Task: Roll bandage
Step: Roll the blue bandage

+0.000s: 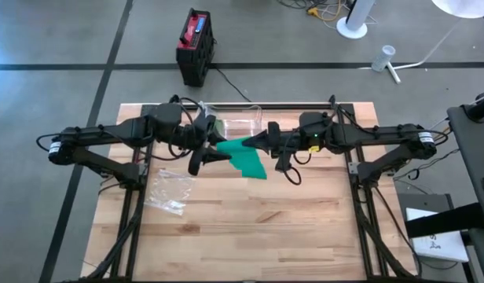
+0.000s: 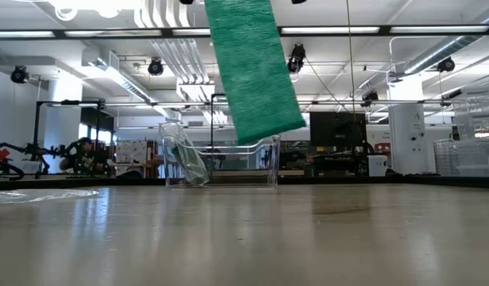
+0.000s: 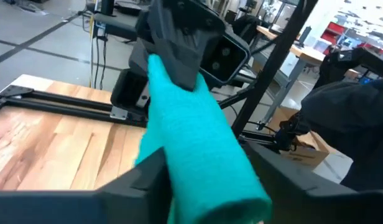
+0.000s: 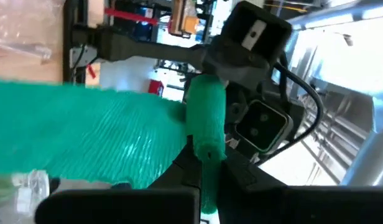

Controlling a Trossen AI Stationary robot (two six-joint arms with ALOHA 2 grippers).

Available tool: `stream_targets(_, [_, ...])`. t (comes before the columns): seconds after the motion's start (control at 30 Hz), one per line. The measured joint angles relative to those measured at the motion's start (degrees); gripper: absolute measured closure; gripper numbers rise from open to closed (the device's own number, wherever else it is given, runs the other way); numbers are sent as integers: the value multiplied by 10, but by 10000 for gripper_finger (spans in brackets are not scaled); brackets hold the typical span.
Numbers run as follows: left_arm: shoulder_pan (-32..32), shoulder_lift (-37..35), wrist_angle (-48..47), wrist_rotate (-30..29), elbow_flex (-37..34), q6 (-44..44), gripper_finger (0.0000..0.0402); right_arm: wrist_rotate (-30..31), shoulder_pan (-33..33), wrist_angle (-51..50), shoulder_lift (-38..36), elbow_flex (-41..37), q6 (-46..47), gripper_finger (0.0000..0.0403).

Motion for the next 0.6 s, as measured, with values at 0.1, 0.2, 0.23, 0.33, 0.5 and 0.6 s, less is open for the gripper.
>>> stream_targets(0.1, [6,0,-1,1,0,0,283,2,0,-7,0,0,-10,394])
stream_targets(0.2, [10,0,-1,1,0,10,332,4,0,-12,0,0,-6,386])
stream_targets(0.23, [10,0,-1,1,0,19,348,4,0,-11,0,0,6,381])
stream_targets(0.33, [9,0,-1,2,0,48,387,4,0,-14,0,1,85,356])
stream_targets(0.5, [9,-4,-14,-8,0,89,376,-26,-1,-36,0,31,385,282])
stream_targets(0.6, [8,-5,-36,-25,0,127,378,-119,-18,-55,-1,43,612,229])
